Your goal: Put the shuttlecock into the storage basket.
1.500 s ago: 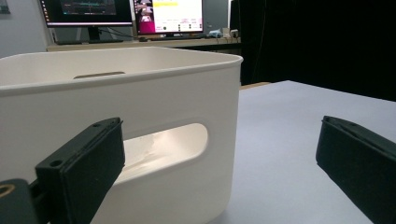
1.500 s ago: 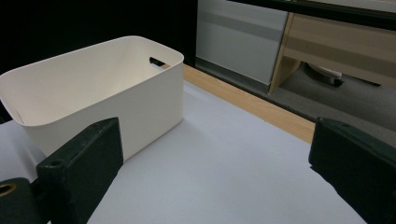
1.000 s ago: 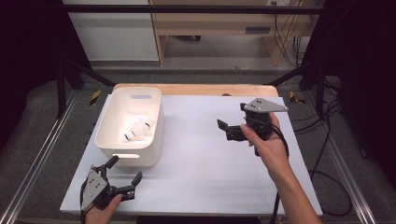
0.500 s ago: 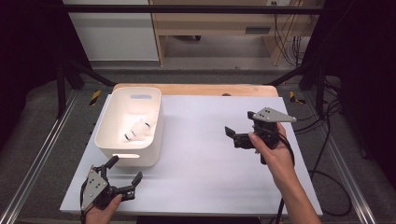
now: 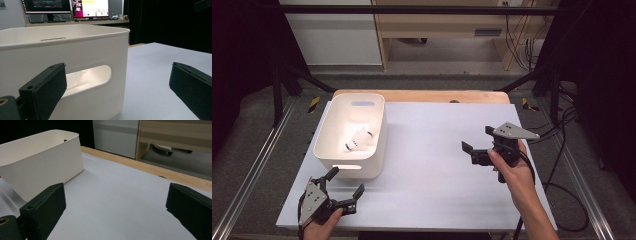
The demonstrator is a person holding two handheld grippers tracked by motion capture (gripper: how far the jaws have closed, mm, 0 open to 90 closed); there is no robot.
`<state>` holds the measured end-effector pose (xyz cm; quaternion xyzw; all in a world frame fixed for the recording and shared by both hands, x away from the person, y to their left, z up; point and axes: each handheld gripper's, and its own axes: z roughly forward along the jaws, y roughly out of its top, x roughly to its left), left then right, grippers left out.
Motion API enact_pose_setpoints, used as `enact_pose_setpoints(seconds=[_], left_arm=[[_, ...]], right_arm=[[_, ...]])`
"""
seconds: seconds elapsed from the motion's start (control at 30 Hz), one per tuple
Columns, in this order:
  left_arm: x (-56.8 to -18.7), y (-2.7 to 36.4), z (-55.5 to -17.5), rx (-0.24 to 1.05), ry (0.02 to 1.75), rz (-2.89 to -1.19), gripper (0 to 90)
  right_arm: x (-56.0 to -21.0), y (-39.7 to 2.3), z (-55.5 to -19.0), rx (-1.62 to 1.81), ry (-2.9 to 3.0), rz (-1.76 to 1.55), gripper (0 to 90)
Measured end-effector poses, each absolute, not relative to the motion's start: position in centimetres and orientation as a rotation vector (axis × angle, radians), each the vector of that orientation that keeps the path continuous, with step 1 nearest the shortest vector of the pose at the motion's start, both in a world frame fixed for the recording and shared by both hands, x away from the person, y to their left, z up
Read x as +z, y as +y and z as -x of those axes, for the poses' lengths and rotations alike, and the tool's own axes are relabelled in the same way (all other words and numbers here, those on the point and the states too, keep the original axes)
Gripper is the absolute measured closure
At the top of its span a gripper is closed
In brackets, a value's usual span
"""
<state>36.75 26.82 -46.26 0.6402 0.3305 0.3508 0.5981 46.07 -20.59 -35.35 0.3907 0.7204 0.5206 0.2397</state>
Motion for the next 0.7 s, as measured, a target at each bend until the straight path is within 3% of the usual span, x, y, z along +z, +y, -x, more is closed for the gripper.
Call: enact_pose_setpoints(seconds=[0.7], left_arm=[[-46.3,27.0,-36.7,0.821,0.775,-1.480,1.1]], right_arm=[[-38.4,-24.7,-43.6,1.400,1.898,-1.134,3.4]])
